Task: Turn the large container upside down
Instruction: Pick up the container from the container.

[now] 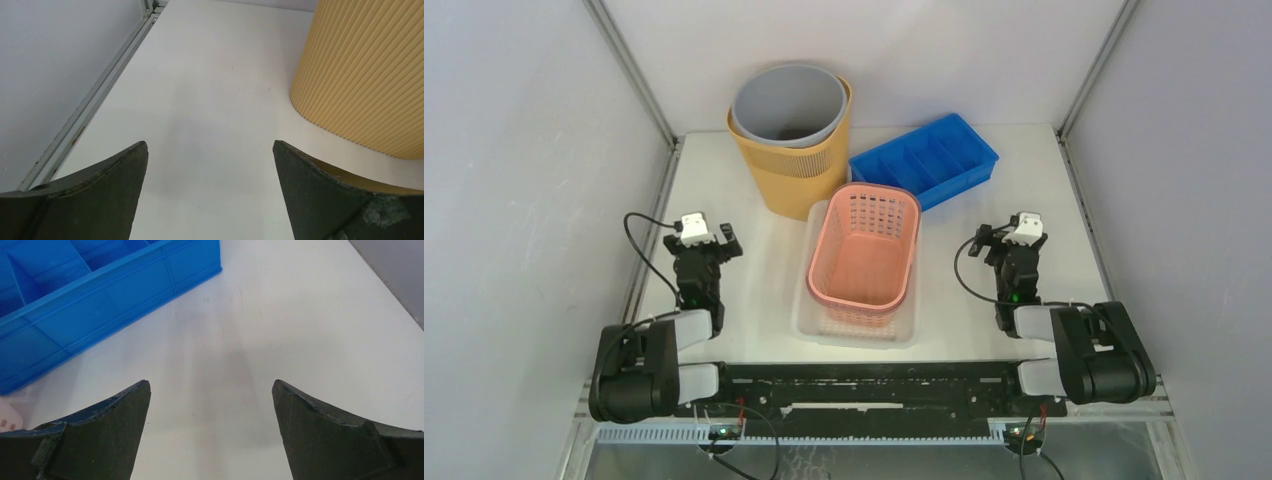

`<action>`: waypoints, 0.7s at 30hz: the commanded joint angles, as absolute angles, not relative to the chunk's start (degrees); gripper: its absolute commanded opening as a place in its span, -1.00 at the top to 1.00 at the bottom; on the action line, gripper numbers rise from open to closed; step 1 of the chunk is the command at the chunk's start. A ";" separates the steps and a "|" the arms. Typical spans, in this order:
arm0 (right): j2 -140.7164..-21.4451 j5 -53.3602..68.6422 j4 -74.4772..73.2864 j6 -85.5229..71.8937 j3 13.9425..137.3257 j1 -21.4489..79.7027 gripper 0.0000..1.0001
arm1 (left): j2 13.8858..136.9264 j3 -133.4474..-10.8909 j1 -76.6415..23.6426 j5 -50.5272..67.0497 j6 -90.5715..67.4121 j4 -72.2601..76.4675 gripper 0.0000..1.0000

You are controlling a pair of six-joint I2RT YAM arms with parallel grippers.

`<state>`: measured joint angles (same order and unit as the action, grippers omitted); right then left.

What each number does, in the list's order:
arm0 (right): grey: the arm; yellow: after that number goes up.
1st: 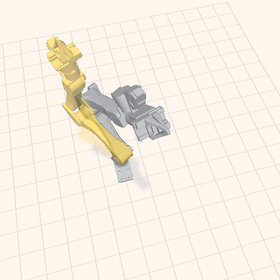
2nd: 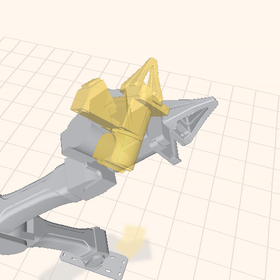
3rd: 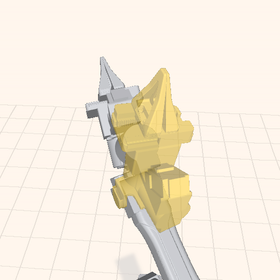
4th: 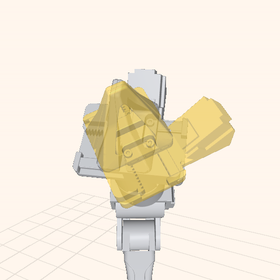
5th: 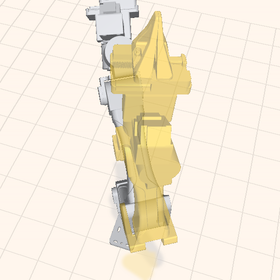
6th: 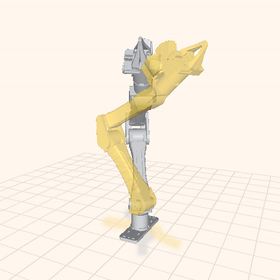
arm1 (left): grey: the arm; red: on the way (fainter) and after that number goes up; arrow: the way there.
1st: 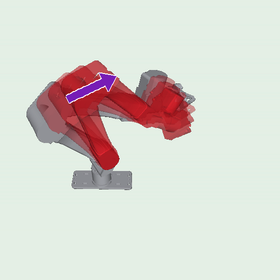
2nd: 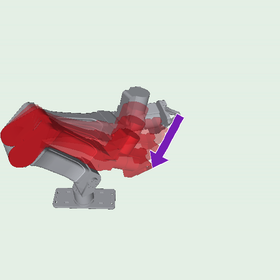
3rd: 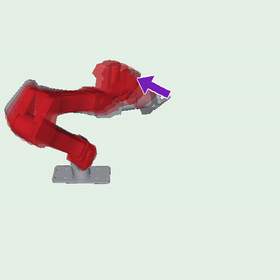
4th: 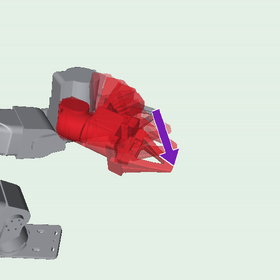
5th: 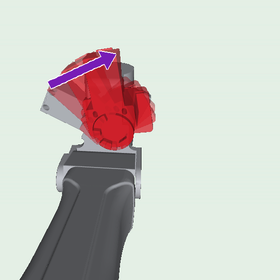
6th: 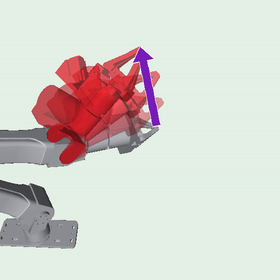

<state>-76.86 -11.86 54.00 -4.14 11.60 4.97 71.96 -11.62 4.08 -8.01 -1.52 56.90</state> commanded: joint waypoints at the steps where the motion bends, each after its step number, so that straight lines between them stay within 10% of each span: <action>1: -76.24 -17.54 63.39 -1.33 8.81 7.96 -1.00 | 69.30 -9.27 3.42 -6.42 0.56 60.26 -1.00; 21: -35.41 -3.85 -0.99 -24.89 25.57 10.03 -1.00 | 36.67 -18.80 -10.75 -13.39 -14.01 22.78 -1.00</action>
<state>-37.41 -8.45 12.75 -14.17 23.03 11.31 41.19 -13.37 -7.35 -5.72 -0.82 32.25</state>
